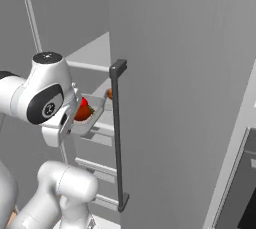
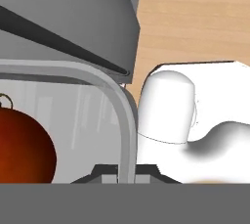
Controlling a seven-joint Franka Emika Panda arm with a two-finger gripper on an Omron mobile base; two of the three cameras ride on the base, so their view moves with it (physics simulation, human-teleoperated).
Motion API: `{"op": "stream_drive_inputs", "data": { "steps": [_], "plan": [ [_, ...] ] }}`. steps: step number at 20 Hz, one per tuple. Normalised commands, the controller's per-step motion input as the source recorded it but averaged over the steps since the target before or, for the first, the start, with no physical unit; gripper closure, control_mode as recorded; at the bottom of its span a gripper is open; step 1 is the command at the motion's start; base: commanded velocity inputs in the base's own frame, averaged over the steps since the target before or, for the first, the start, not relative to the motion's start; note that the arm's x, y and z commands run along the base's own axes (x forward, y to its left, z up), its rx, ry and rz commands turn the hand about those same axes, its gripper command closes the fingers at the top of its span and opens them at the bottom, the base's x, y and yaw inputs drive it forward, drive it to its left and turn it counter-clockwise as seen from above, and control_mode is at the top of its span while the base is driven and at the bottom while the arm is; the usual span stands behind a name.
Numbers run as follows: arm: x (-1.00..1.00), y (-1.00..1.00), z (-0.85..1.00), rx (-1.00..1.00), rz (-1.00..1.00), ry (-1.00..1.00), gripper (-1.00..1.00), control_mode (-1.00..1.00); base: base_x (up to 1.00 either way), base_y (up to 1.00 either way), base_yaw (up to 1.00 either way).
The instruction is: Take the meat container that has the chicken drumstick and place it on the second highest rack of the freezer. Then take the vegetable container that has the tomatos and place it on the highest rack of the freezer.
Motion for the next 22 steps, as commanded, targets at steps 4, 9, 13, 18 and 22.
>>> {"op": "stream_drive_inputs", "data": {
  "steps": [4,9,13,18,22],
  "plan": [
    [0.00,0.00,0.00,0.00,0.00,0.00,1.00,1.00,0.18,0.21,-0.06],
    [0.00,0.00,0.00,0.00,0.00,0.00,1.00,1.00,0.02,0.26,-0.01],
    [-0.06,0.18,0.40,0.00,0.00,-0.18,1.00,-1.00,0.00,0.00,0.00],
    [0.04,0.13,0.63,0.01,0.00,-0.28,1.00,-1.00,0.00,0.00,0.00],
    [0.30,0.00,0.72,0.05,0.00,-0.11,1.00,-1.00,0.00,0.00,0.00]
  ]
}}
